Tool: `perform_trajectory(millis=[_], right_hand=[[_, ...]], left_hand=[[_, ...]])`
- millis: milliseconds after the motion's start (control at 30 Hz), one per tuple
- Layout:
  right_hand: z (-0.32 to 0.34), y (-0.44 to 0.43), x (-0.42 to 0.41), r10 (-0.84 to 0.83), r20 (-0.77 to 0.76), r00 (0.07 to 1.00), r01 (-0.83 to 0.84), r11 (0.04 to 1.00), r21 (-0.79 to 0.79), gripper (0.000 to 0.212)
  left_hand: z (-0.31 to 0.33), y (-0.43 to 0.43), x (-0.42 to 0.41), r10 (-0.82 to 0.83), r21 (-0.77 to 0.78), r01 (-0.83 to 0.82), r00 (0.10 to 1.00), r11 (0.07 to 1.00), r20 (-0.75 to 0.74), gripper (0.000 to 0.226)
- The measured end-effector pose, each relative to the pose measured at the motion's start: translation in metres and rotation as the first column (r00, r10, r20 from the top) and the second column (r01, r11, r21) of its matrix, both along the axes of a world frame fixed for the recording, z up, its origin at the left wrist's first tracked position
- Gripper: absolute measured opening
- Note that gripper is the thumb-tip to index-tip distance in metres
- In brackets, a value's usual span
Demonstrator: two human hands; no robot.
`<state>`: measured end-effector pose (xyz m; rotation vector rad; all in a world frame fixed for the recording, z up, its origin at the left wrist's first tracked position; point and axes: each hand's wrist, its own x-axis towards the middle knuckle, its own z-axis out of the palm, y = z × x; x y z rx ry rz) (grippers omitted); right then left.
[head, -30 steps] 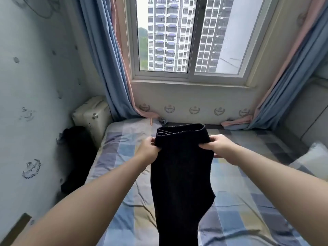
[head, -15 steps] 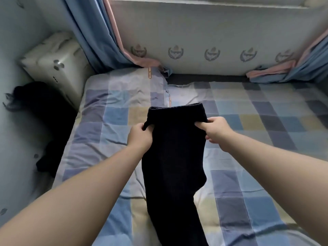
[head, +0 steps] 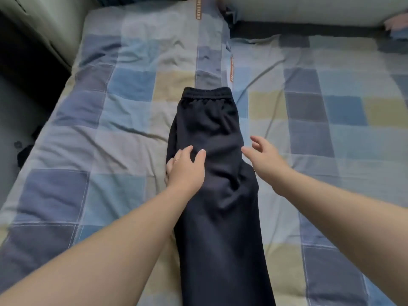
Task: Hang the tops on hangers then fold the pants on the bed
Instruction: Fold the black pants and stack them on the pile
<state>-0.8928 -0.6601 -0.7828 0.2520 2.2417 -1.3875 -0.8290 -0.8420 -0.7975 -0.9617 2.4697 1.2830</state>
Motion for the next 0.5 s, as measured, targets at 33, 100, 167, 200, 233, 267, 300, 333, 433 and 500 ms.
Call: perform_trajectory(millis=[33, 100, 167, 200, 233, 267, 300, 333, 433, 500], right_hand=[[-0.009, 0.005, 0.013, 0.028, 0.011, 1.0, -0.028, 1.0, -0.001, 0.061], [-0.019, 0.016, 0.04, 0.119, 0.005, 0.993, -0.119, 0.993, 0.011, 0.061], [-0.019, 0.026, 0.064, 0.234, -0.012, 0.972, -0.232, 0.971, 0.059, 0.06], [-0.016, 0.03, 0.075, 0.281, -0.01, 0.96, -0.279, 0.956, 0.088, 0.063], [-0.013, 0.035, 0.085, 0.323, -0.001, 0.946, -0.32, 0.94, 0.121, 0.065], [-0.009, 0.039, 0.095, 0.364, 0.009, 0.932, -0.36, 0.92, 0.156, 0.066], [-0.005, 0.044, 0.106, 0.403, 0.018, 0.915, -0.399, 0.898, 0.186, 0.067], [0.001, 0.049, 0.118, 0.436, 0.023, 0.9, -0.431, 0.877, 0.213, 0.067], [0.015, 0.068, 0.156, 0.442, 0.049, 0.896, -0.44, 0.868, 0.229, 0.065], [0.019, 0.084, 0.188, 0.384, 0.101, 0.918, -0.397, 0.896, 0.197, 0.064]], left_hand=[[-0.008, 0.006, 0.017, -0.031, -0.024, 0.032, 0.999, 0.999, 0.02, 0.058], [-0.014, 0.016, 0.051, -0.109, -0.079, 0.114, 0.991, 0.99, 0.073, 0.057], [-0.014, 0.024, 0.079, -0.195, -0.128, 0.209, 0.974, 0.97, 0.114, 0.057], [-0.012, 0.029, 0.092, -0.224, -0.139, 0.24, 0.967, 0.961, 0.122, 0.056], [-0.009, 0.033, 0.105, -0.243, -0.143, 0.26, 0.962, 0.955, 0.125, 0.056], [-0.005, 0.037, 0.119, -0.255, -0.138, 0.272, 0.958, 0.952, 0.129, 0.056], [-0.001, 0.042, 0.133, -0.259, -0.125, 0.275, 0.957, 0.953, 0.134, 0.056], [0.004, 0.047, 0.148, -0.256, -0.109, 0.272, 0.956, 0.956, 0.14, 0.056], [0.019, 0.062, 0.194, -0.21, -0.109, 0.23, 0.963, 0.967, 0.171, 0.056], [0.03, 0.076, 0.229, -0.15, -0.123, 0.179, 0.965, 0.976, 0.217, 0.055]])
